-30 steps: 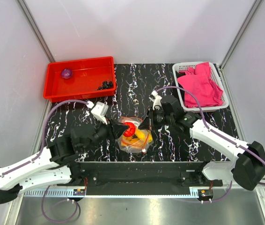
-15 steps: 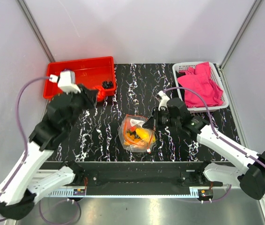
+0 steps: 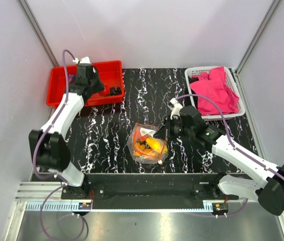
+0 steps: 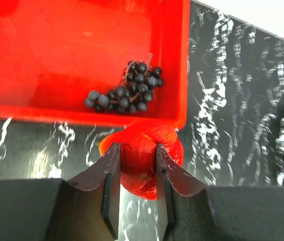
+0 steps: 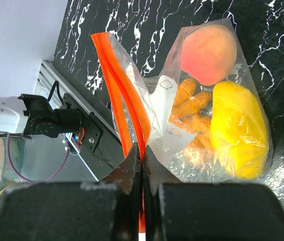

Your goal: Open the zip-top bag and remove the fake food

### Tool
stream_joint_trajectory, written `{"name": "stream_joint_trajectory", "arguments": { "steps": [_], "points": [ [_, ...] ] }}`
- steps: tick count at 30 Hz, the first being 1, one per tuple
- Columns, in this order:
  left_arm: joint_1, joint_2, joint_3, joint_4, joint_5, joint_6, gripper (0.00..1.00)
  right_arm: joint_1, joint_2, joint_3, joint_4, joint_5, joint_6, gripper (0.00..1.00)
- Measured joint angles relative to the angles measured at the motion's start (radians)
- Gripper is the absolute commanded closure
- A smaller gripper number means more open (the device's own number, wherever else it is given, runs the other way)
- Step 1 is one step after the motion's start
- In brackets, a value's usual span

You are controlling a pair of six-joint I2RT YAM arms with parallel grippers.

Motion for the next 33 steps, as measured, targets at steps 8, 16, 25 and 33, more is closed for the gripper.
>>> {"name": "stream_joint_trajectory", "arguments": {
  "steps": [8, 16, 25, 33],
  "points": [
    [0.056, 0.316, 0.241, 0.012, 0.094, 0.032, 0.98, 0.0, 0.031, 0.0, 0.0, -0.037, -0.014, 1.0],
    [0.079, 0.481, 0.3, 0.023, 0.186, 0.031, 0.52, 0.0, 0.053, 0.0, -0.001, -0.071, -0.031, 1.0],
    [0.078, 0.455, 0.256, 0.032, 0.223, 0.051, 0.07, 0.0, 0.053, 0.002, -0.008, -0.087, -0.037, 1.0],
    [0.074, 0.154, 0.064, 0.013, 0.283, 0.052, 0.16, 0.0, 0.053, 0.004, -0.011, -0.087, -0.037, 1.0]
  ]
}}
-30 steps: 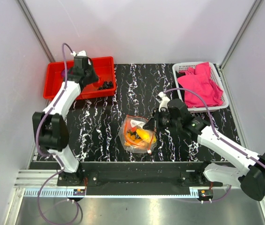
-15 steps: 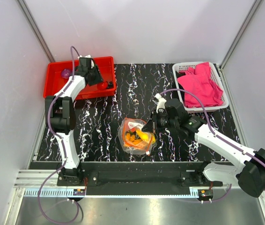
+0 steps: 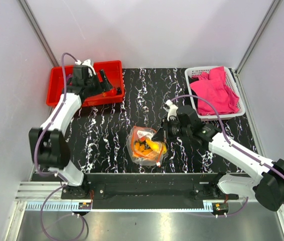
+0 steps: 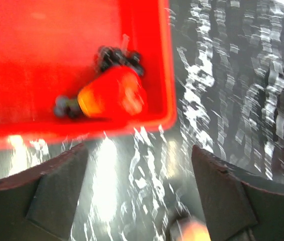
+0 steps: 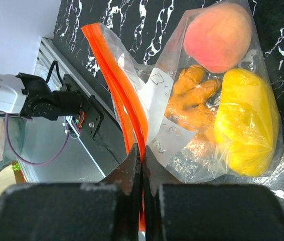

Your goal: Open the zip-top bag and remove the fake food

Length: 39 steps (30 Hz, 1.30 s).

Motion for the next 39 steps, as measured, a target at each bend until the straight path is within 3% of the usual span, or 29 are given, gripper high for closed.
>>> {"name": "stream_joint_trajectory", "arguments": {
  "steps": [5, 7, 13, 22, 25, 30, 32, 39],
  "points": [
    [-0.072, -0.327, -0.274, 0.052, 0.058, -0.039, 0.22, 0.0, 0.005, 0.032, -0.004, -0.001, 0.0, 1.0],
    [-0.161, -0.468, -0.396, 0.057, 0.088, -0.072, 0.3, 0.0, 0.006, 0.051, -0.005, -0.001, 0.0, 1.0],
    [-0.386, -0.761, -0.641, 0.098, 0.152, -0.201, 0.37, 0.0, 0.015, 0.123, -0.016, -0.006, 0.007, 1.0],
    [-0.466, -1.11, -0.73, 0.108, 0.193, -0.349, 0.4, 0.0, 0.02, 0.195, -0.028, -0.005, 0.019, 1.0],
    [-0.505, -1.13, -0.73, 0.136, 0.211, -0.374, 0.41, 0.0, 0.031, 0.2, -0.034, -0.006, 0.027, 1.0],
    [-0.665, -1.028, -0.729, 0.143, 0.18, -0.389, 0.54, 0.0, 0.042, 0.201, -0.034, -0.006, 0.047, 1.0],
    [-0.747, -0.956, -0.726, 0.139, 0.135, -0.388, 0.58, 0.0, 0.042, 0.2, -0.031, -0.006, 0.059, 1.0],
    [-0.933, -0.802, -0.7, 0.082, -0.093, -0.398, 0.56, 0.0, 0.035, 0.16, -0.003, -0.006, 0.105, 1.0]
  ]
}}
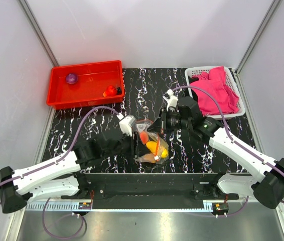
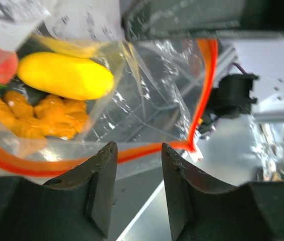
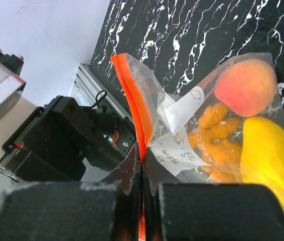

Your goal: Open the zip-top bag and remove the fake food

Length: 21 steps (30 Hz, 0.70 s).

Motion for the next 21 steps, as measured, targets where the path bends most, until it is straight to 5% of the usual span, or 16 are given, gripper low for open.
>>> {"name": "stream_joint_trajectory", "arguments": {
  "steps": [10, 21],
  "points": [
    [-0.042, 0.064, 0.033, -0.001, -0.29, -0.145, 0.55, 0.005, -0.037, -0.086, 0.114, -0.016, 0.098, 1.0],
    [-0.048, 0.192, 0.011, 0.021, -0.338, -0.315, 0.55, 0.079, -0.061, -0.169, 0.26, 0.09, 0.201, 1.0]
  ]
}}
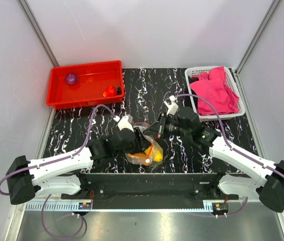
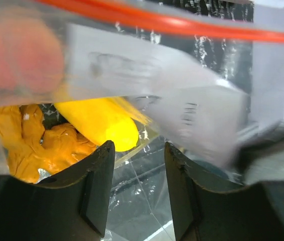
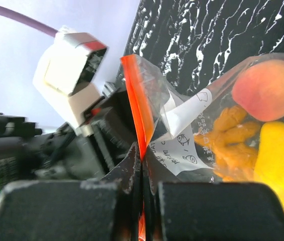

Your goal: Open the zip-top bag and remove the fake food

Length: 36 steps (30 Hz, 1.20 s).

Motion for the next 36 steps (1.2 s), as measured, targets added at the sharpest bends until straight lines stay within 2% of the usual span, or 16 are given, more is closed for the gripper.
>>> {"name": "stream_joint_trajectory", "arguments": {
  "steps": [2, 5, 17, 20, 24, 30, 34, 36],
  "points": [
    [0.001, 0.0, -0.029, 0.022, -0.003, -0.024, 0.6, 0.006, -0.027, -0.038, 0.032, 0.018, 0.027, 1.0],
    [0.001, 0.001, -0.074, 0.046, -0.003, -0.051, 0.61, 0.011, -0.064, -0.09, 0.068, 0.043, 0.065, 1.0],
    [0.001, 0.07, -0.111, 0.139, 0.011, -0.072, 0.53, 0.012, -0.046, -0.118, 0.148, 0.055, 0.131, 1.0],
    [0.001, 0.028, -0.114, 0.113, -0.003, -0.053, 0.43, 0.018, -0.008, -0.116, 0.187, 0.037, 0.153, 1.0],
    [0.003, -0.079, -0.113, 0.023, -0.045, -0.014, 0.38, 0.036, 0.051, -0.087, 0.246, 0.006, 0.194, 1.0],
    [0.004, -0.167, -0.113, -0.061, -0.077, 0.031, 0.37, 0.047, 0.117, -0.052, 0.352, -0.04, 0.251, 1.0],
    [0.004, -0.148, -0.11, -0.08, -0.081, 0.044, 0.37, 0.048, 0.121, -0.061, 0.387, -0.04, 0.267, 1.0],
    [0.005, -0.108, -0.101, -0.09, -0.086, 0.044, 0.42, 0.044, 0.121, -0.09, 0.423, -0.035, 0.281, 1.0]
  ]
}}
